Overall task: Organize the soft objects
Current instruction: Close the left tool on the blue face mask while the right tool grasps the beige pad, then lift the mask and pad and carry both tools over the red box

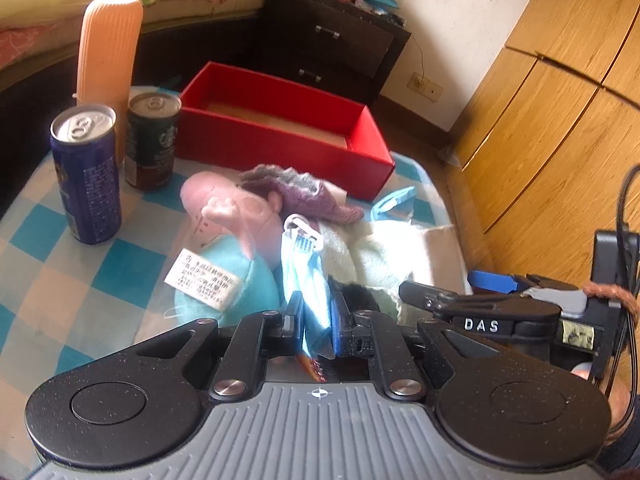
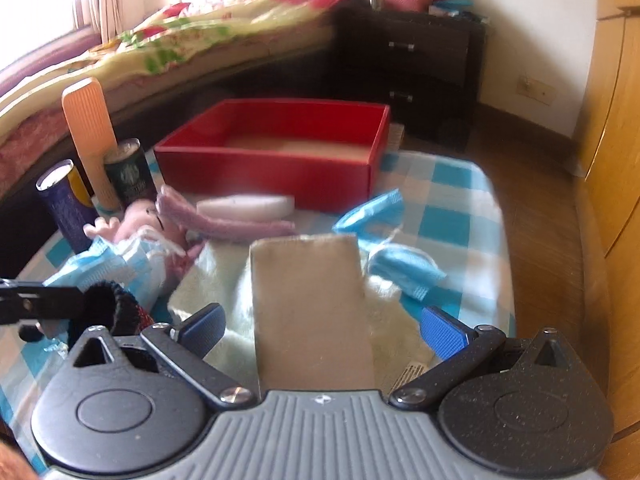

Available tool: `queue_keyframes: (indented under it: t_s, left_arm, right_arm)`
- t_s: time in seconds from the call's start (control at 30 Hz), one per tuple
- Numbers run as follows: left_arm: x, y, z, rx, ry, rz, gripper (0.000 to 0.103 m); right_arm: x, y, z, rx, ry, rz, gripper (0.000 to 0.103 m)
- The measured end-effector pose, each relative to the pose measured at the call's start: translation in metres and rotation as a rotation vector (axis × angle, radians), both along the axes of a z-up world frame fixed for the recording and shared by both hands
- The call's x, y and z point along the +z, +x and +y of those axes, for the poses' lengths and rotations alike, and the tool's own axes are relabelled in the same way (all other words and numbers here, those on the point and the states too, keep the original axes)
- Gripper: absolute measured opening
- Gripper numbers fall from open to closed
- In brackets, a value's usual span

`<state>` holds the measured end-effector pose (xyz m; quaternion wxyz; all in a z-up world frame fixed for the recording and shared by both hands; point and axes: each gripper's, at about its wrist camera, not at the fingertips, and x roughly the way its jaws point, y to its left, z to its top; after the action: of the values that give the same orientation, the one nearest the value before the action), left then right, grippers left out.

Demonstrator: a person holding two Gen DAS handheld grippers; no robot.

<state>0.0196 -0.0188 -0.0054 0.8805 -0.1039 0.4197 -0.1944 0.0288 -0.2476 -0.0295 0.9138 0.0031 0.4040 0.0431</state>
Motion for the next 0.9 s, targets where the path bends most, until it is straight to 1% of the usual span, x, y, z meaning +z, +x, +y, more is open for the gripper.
queue_keyframes:
  t_s: [0.07,0.1,0.13,0.17,0.2,0.27,0.4,0.5,0.7,0.9]
  left_arm:
    - [-0.005,0.001,0.000,0.001,-0.005,0.022,0.011]
    - [-0.004,0.000,0.001,0.003,-0.012,0.019,0.011]
    - [-0.001,0.000,0.003,0.007,-0.023,0.008,0.011]
    - [0.003,-0.001,0.006,0.009,-0.036,-0.011,0.011]
    - [0.009,-0.001,0.008,0.013,-0.044,-0.031,0.011]
    - [0.014,0.000,0.009,0.027,-0.040,-0.046,0.011]
    - [0.012,0.001,0.008,0.018,-0.067,-0.025,0.011]
    - [0.013,0.001,0.004,0.010,-0.051,-0.040,0.011]
    - [0.020,0.001,0.004,0.009,-0.076,-0.061,0.012]
    - [0.032,-0.004,-0.002,-0.011,-0.088,-0.104,0.012]
  right_arm:
    - [-0.007,0.006,-0.002,-0.021,0.013,0.029,0.085]
    - [-0.009,0.007,-0.005,-0.030,0.031,0.041,0.084]
    - [-0.010,0.009,-0.009,-0.038,0.058,0.061,0.080]
    - [-0.010,0.011,-0.014,-0.047,0.097,0.081,0.068]
    - [-0.010,0.011,-0.019,-0.055,0.142,0.102,0.053]
    - [-0.013,0.011,-0.025,-0.061,0.202,0.135,0.042]
    - [-0.014,0.008,-0.022,-0.048,0.205,0.144,0.042]
    - [-0.009,0.006,-0.020,-0.041,0.210,0.128,0.042]
    - [0.004,0.000,-0.024,-0.045,0.245,0.091,0.042]
    - [0.016,-0.004,-0.025,-0.047,0.264,0.053,0.042]
